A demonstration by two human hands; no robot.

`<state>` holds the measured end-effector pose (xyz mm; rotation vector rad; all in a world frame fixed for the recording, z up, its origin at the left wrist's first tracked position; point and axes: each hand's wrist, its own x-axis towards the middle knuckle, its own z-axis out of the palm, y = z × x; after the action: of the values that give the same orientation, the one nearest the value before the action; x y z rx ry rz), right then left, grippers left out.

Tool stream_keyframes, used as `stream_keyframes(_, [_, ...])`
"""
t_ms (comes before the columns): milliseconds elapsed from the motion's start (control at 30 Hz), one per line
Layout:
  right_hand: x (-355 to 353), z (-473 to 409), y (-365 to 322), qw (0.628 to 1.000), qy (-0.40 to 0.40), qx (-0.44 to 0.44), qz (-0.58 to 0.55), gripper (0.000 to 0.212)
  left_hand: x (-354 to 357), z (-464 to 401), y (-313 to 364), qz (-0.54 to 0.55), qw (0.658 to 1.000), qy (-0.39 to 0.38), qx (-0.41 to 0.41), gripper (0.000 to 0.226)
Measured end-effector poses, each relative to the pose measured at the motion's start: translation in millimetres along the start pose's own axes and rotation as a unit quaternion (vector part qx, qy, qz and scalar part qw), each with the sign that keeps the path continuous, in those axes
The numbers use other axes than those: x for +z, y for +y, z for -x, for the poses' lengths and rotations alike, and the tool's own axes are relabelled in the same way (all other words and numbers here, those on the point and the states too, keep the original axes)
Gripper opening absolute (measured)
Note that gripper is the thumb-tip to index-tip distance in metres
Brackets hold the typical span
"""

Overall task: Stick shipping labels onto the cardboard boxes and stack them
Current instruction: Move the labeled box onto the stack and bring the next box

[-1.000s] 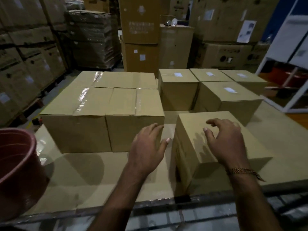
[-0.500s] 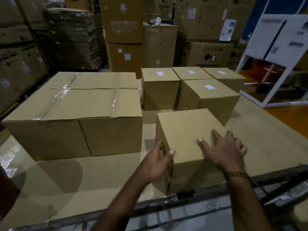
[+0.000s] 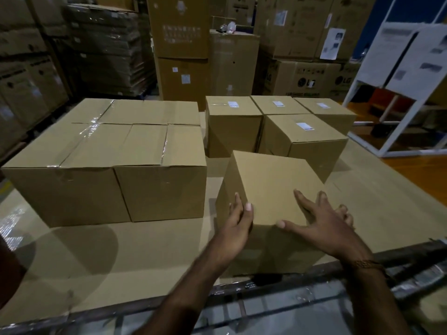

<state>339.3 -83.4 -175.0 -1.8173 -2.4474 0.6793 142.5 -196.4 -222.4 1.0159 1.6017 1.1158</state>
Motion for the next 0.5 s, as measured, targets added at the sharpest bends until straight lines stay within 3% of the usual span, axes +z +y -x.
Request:
stream_keyframes(167, [-0.6,11.2,-27.7,0.998,0.019,-0.045,-0.032,0.152,16.9,1.5,24.3,-0.047,0.998,0.008,0.037,0.068])
stream_keyframes(400, [-7.4,-1.2,-8.9,0.983,0.120,-0.062,-0.123,0.117,25.4,-12.2,28.6,-0.053,0.994,-0.029,0.093,0.060])
stream_keyframes(500, [-13.8,-4.4,10.3,0.971,0.141,-0.058,-0.184,0.103,29.7,-23.3,18.2,-0.112,0.988,-0.026,0.100,0.074])
